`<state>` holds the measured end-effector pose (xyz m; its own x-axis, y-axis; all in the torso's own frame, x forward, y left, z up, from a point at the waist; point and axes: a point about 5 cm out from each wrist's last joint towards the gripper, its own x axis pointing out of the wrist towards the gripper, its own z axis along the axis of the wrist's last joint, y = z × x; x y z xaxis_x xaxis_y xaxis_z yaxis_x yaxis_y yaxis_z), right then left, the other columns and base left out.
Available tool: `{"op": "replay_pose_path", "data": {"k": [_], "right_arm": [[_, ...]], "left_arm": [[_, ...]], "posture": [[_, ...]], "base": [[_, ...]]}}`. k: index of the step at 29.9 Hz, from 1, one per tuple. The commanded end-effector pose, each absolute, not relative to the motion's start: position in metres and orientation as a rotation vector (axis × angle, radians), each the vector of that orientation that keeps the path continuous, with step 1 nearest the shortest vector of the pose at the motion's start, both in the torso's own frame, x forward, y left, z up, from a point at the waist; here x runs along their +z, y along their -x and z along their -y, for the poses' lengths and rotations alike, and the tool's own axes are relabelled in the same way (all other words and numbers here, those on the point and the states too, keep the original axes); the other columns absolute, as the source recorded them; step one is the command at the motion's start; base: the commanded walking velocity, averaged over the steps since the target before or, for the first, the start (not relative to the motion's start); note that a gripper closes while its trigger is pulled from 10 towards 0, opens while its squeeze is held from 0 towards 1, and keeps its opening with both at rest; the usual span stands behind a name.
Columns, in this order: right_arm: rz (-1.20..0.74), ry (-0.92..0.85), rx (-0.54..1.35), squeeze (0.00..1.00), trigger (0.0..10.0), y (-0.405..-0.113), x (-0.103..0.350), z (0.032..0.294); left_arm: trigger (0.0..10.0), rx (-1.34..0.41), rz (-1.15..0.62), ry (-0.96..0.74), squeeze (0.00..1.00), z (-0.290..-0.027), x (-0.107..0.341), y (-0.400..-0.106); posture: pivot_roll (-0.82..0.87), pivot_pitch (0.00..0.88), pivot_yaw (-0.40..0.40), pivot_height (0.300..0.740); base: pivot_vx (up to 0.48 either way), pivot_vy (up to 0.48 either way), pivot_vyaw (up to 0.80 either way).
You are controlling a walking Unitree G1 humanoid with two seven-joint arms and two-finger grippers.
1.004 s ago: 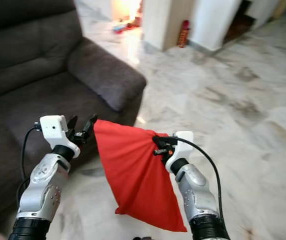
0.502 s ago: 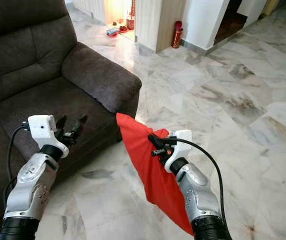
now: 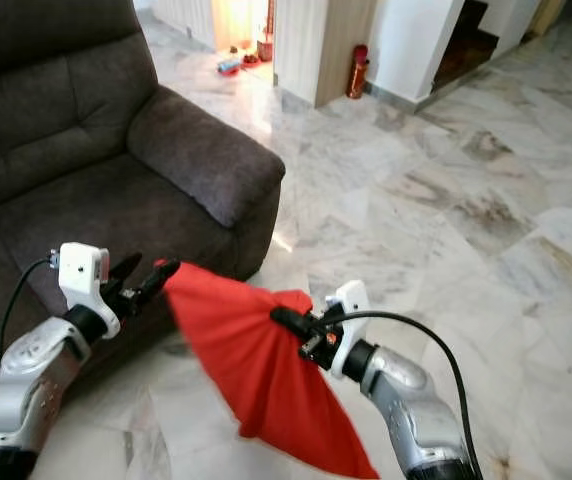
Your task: Move the pillow to the sofa from floor
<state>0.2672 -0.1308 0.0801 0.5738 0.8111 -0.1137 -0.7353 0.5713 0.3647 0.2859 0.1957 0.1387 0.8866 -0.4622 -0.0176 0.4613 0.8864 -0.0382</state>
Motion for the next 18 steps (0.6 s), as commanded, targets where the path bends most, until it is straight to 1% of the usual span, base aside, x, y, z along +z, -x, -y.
{"op": "replay_pose_path", "data": {"k": [1,2,3,6,7,11,12,16,18], "right_arm": [[-0.144,-0.280,1.013,0.00,10.0,-0.270,0.110,0.126],[-0.149,-0.271,1.025,0.00,10.0,-0.268,0.109,0.126],[-0.161,-0.256,1.038,0.00,10.0,-0.266,0.107,0.129],[-0.169,-0.256,1.039,0.00,10.0,-0.266,0.108,0.134],[-0.178,-0.251,1.053,0.00,10.0,-0.264,0.109,0.138],[-0.190,-0.237,1.067,0.00,10.0,-0.263,0.109,0.142],[-0.192,-0.239,1.069,0.00,10.0,-0.263,0.109,0.142],[-0.190,-0.245,1.080,0.00,10.0,-0.262,0.110,0.142],[-0.186,-0.252,1.095,0.00,10.0,-0.261,0.112,0.141]], "left_arm": [[10.0,-0.582,-0.060,0.006,0.00,-0.190,0.138,-0.278],[10.0,-0.622,-0.090,-0.012,0.00,-0.190,0.136,-0.274],[10.0,-0.707,-0.148,-0.056,0.00,-0.191,0.131,-0.264],[10.0,-0.787,-0.225,-0.073,0.00,-0.195,0.126,-0.253],[10.0,-0.839,-0.276,-0.079,0.00,-0.199,0.124,-0.245],[10.0,-0.932,-0.359,-0.100,0.00,-0.205,0.122,-0.232],[10.0,-0.993,-0.402,-0.117,0.00,-0.205,0.122,-0.224],[10.0,-1.065,-0.434,-0.128,0.00,-0.203,0.122,-0.216],[10.0,-1.092,-0.453,-0.171,0.00,-0.203,0.120,-0.214]], "posture": [[0.03,0.048,-0.055,0.740],[0.03,0.048,-0.055,0.740],[0.03,0.048,-0.055,0.740],[0.04,0.052,-0.054,0.740],[0.04,0.057,-0.055,0.740],[0.04,0.060,-0.055,0.740],[0.04,0.063,-0.056,0.740],[0.05,0.064,-0.056,0.740],[0.05,0.066,-0.055,0.740]], "base": [[0.000,0.000,0.00],[0.000,0.000,0.00],[0.000,0.000,0.00],[0.000,0.000,0.00],[0.000,0.000,0.00],[0.000,0.000,0.00],[0.000,0.000,0.00],[0.000,0.000,0.00],[0.000,0.000,0.00]]}}
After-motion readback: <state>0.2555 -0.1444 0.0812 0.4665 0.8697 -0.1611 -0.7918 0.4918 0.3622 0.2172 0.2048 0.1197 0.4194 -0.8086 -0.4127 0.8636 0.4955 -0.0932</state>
